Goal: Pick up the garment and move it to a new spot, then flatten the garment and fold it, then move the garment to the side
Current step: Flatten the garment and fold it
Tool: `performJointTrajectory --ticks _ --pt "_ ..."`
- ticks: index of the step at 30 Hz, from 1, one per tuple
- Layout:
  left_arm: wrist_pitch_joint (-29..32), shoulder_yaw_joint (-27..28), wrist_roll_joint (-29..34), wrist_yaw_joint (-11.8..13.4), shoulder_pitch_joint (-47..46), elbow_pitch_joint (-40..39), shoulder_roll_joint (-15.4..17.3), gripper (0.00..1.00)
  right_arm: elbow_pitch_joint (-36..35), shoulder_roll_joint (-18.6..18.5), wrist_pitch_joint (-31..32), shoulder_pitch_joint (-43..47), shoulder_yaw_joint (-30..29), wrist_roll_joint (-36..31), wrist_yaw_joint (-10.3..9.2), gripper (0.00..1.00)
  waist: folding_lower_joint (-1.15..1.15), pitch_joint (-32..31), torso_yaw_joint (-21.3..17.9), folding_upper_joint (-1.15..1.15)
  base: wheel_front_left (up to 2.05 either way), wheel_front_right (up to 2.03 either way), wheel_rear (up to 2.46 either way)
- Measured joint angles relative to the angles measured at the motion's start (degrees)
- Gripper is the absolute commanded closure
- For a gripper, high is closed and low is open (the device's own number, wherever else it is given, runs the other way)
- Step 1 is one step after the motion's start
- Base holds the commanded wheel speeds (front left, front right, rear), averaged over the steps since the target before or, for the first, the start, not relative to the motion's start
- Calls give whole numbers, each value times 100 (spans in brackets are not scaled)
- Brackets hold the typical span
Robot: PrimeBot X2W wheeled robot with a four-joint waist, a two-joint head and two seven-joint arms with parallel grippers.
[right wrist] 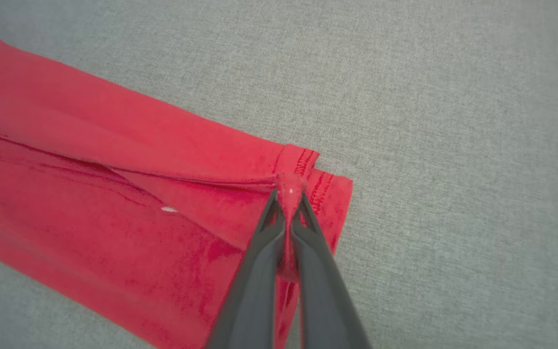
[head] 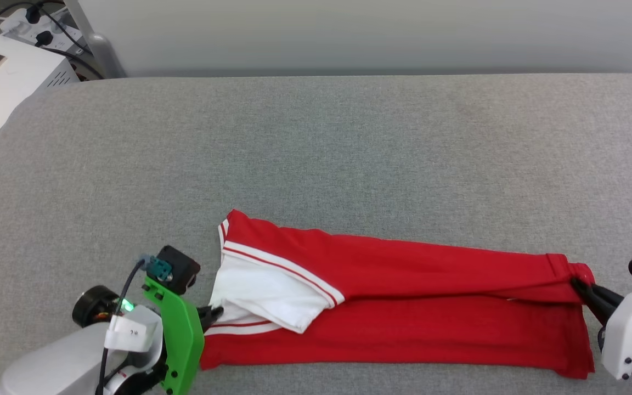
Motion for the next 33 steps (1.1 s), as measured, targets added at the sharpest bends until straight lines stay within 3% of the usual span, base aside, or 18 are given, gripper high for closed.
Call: performJointTrajectory --ticks 10,11,12,13,16,21,27,33 --pt "-52 2 18 -3 492 311 -264 100 -49 355 252 756 -488 -253 0 100 0 114 58 0 0 0 0" --pt "-71 5 30 -2 493 371 -291 95 -45 383 267 761 -501 -266 -1 93 0 123 56 0 0 0 0" --pt "-129 9 87 -1 492 444 -324 13 -45 419 277 762 -524 -275 -1 51 0 130 52 0 0 0 0" --pt "-214 18 122 4 494 495 -359 0 -47 459 276 762 -564 -274 -1 0 0 129 49 0 0 0 0" --pt "-433 78 134 81 506 572 -399 0 -142 509 301 764 -631 -240 -1 0 0 87 33 0 0 0 0" --pt "-1085 313 240 493 642 420 -336 0 -610 488 375 794 -935 60 -1 0 0 -50 10 0 0 0 0" --pt "-2107 765 469 1332 896 90 -226 0 -1006 268 572 895 -1592 520 -1 0 0 -177 52 0 0 0 0" --pt "-2495 1258 849 2037 1134 -37 -311 0 -880 196 1241 999 -2046 1088 -1 0 0 -163 156 0 0 0 0"
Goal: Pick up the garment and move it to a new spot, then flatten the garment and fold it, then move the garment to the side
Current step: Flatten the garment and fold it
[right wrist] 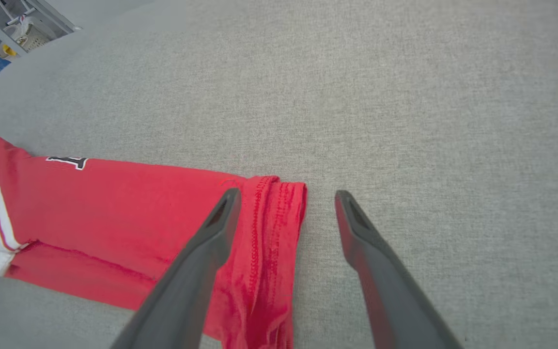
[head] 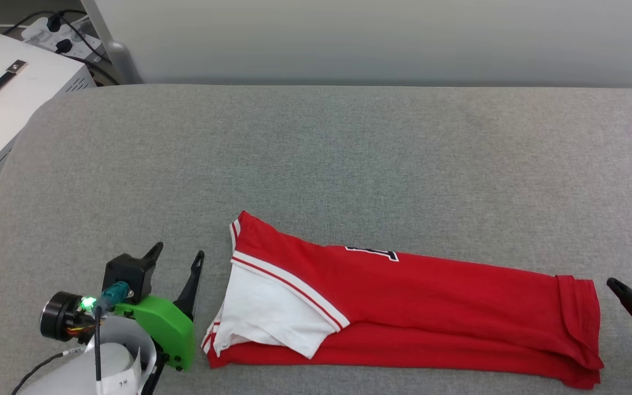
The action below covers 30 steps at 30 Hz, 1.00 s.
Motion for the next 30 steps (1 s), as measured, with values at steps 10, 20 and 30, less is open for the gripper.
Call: performJointTrajectory --ticks 10,20,30 --pt "-29 1755 1458 367 837 -331 -772 0 497 189 769 99 -46 342 0 0 0 238 191 0 0 0 0" --pt "-29 3518 3354 -222 1751 -378 -2121 0 870 627 839 -104 633 404 -7 0 0 412 338 0 0 0 0" --pt "-29 4189 4155 -673 2082 -374 -2684 0 1065 715 425 -371 1110 411 -7 100 0 325 306 0 0 0 0"
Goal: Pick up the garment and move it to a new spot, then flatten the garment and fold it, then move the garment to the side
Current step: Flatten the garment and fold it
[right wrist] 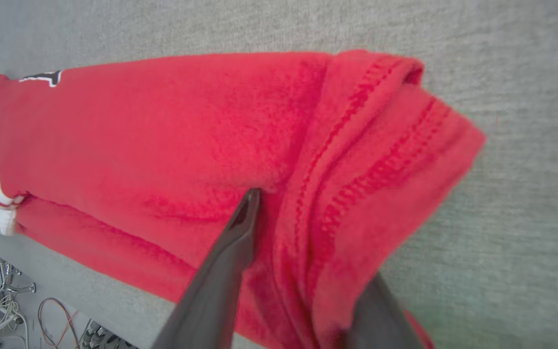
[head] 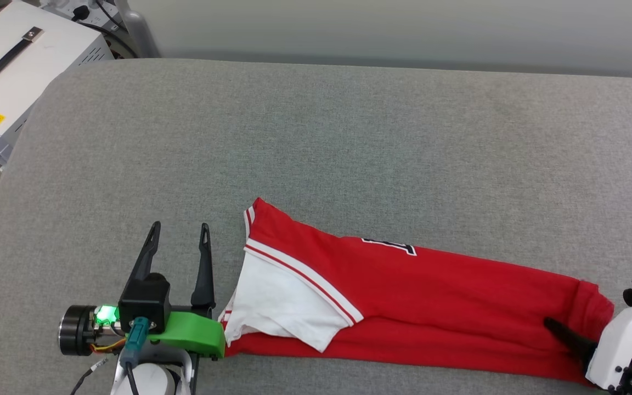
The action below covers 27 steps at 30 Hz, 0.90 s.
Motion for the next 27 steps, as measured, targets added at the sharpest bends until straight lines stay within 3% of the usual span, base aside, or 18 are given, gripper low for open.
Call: performJointTrajectory --ticks 8,19,27 --pt "0 303 322 -345 175 85 -266 0 196 -140 -354 -82 102 83 14 100 0 -161 -26 0 0 0 0" --pt "0 598 556 -659 379 143 -485 0 617 -1072 -459 -77 -268 78 12 100 0 -423 -53 0 0 0 0" --pt "0 759 704 -794 485 174 -633 0 -104 -1146 -15 -29 -271 114 8 100 0 -527 -64 0 0 0 0"
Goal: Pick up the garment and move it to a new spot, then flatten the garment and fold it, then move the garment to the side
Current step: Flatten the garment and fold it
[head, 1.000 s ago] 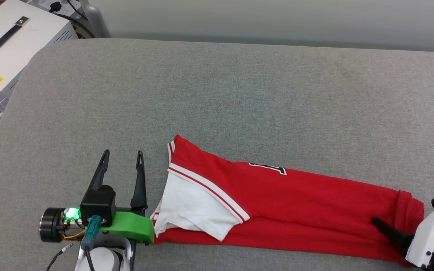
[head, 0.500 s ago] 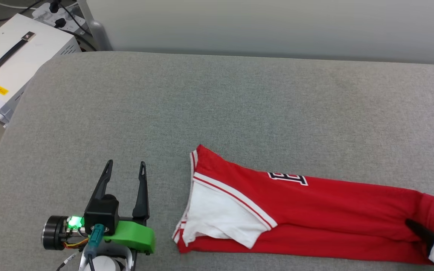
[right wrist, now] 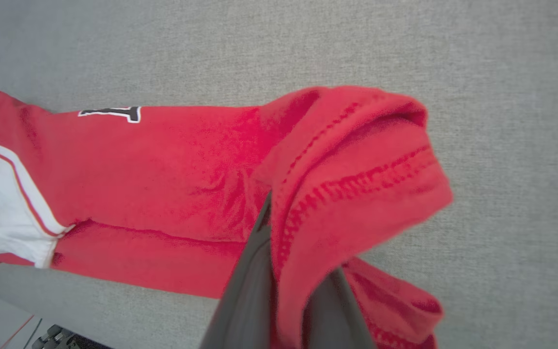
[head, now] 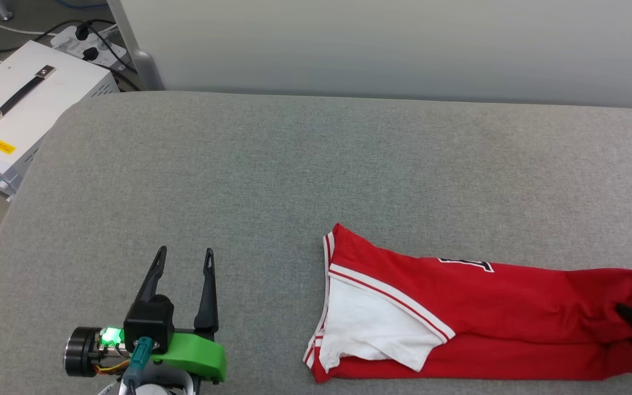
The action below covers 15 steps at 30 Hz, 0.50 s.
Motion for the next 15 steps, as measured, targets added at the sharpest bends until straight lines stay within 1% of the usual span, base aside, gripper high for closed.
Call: performJointTrajectory --ticks 5,9,15 --pt "0 73 43 -68 17 13 -80 0 -809 209 343 5 86 89 0 100 0 8 21 0 0 0 0" --pt "0 113 112 -122 24 13 -153 0 -1371 391 632 -24 271 -119 0 100 0 71 42 0 0 0 0" --pt "0 181 157 -180 20 18 -231 0 -1773 854 1104 -475 940 -570 0 100 0 200 85 0 0 0 0"
